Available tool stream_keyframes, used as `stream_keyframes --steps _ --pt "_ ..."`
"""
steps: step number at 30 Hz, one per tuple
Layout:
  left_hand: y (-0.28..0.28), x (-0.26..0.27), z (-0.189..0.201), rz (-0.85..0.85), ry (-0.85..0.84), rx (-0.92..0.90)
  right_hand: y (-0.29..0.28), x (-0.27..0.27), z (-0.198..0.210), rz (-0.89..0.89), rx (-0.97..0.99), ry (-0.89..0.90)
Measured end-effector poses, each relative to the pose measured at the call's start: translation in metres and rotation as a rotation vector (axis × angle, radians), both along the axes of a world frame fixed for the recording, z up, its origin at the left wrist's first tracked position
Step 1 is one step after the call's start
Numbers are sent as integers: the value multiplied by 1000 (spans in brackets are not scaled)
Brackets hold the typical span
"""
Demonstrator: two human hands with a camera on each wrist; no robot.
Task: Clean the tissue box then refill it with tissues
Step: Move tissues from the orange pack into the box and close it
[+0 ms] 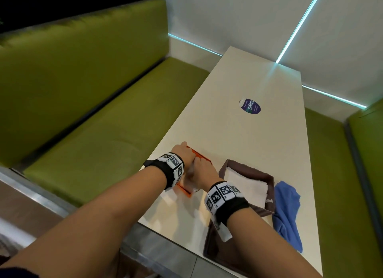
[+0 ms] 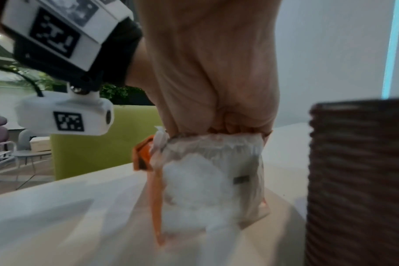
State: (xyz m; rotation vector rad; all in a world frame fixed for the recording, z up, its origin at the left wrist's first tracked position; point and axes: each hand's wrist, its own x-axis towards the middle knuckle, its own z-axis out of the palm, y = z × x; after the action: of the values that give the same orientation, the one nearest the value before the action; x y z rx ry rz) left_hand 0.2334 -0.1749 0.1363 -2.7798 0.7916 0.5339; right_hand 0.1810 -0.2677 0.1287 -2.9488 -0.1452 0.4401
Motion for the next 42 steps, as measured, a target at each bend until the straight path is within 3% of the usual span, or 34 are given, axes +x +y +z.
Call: stream_keyframes --steps 8,19,27,36,39,42 --pt "13 2 -6 -93 -49 -33 -8 24 12 -60 40 244" --pt "41 -5 -1 -16 -18 -271 -15 20 19 -90 149 250" --pt "58 16 21 175 135 -380 -30 13 29 -357 686 183" --pt "74 26 33 393 326 -920 -37 3 30 -542 1304 83" --pt "77 26 33 420 345 -1040 -36 -2 36 -521 1348 31" --pt "79 23 27 381 308 -997 -36 -5 39 -468 1301 -29"
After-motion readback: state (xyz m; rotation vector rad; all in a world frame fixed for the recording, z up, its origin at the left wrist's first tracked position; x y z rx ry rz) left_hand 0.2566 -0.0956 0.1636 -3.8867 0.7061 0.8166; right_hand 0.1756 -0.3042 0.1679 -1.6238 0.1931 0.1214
